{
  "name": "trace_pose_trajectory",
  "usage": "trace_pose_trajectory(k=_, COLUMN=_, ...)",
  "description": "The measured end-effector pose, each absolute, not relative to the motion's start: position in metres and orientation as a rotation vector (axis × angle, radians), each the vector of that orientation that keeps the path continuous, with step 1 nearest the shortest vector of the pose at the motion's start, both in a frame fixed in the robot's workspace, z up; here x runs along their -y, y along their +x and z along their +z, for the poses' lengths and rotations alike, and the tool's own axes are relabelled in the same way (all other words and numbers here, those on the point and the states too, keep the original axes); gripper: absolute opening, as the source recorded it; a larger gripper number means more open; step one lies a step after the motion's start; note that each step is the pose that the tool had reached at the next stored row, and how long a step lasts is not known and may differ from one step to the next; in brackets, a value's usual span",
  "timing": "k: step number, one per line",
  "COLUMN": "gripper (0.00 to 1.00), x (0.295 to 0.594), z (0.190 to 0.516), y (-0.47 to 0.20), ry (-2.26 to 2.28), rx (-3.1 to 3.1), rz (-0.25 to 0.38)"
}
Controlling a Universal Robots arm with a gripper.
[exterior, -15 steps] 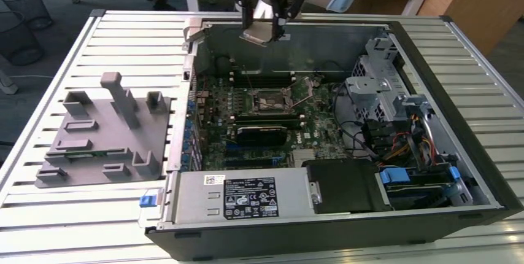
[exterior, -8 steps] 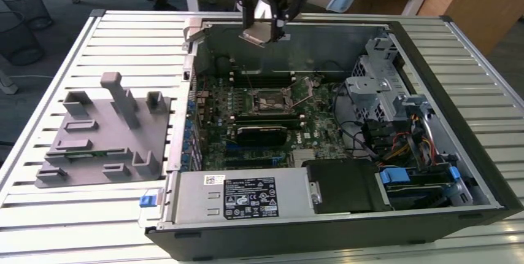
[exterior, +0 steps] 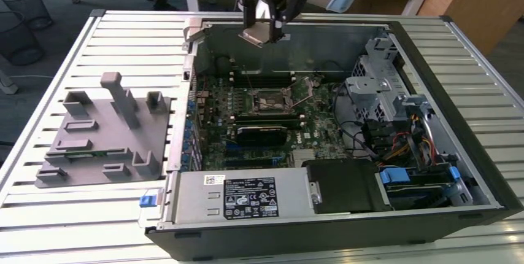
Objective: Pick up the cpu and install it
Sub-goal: 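Place the cpu into insertion slot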
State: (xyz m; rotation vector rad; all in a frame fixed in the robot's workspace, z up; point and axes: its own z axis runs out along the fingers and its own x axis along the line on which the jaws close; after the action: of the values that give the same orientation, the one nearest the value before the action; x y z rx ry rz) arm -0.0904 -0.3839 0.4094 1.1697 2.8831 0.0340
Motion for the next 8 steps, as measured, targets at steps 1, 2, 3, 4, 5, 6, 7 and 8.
trace_pose_trajectory(k=1, gripper=0.53, x=0.3837, z=0.4093, y=-0.0903, ry=1.186, rx=-2.876, rz=0.034)
trace_pose_trajectory(k=2, gripper=0.53, x=0.3835, z=0.4091, y=-0.0904, ry=1.202, rx=-2.869, rz=0.033)
trace_pose_trajectory(k=3, gripper=0.53, x=0.3833, z=0.409, y=-0.0903, ry=1.218, rx=-2.863, rz=0.033)
trace_pose_trajectory(k=4, gripper=0.53, x=0.3831, z=0.4089, y=-0.0903, ry=1.234, rx=-2.856, rz=0.033)
trace_pose_trajectory(k=5, gripper=0.53, x=0.383, z=0.4088, y=-0.0903, ry=1.25, rx=-2.849, rz=0.033)
trace_pose_trajectory(k=6, gripper=0.53, x=0.3828, z=0.4087, y=-0.0903, ry=1.266, rx=-2.841, rz=0.032)
trace_pose_trajectory(k=7, gripper=0.53, x=0.3826, z=0.4085, y=-0.0902, ry=1.281, rx=-2.834, rz=0.032)
trace_pose_trajectory(k=8, gripper=0.53, x=0.3824, z=0.4084, y=-0.0902, ry=1.297, rx=-2.827, rz=0.032)
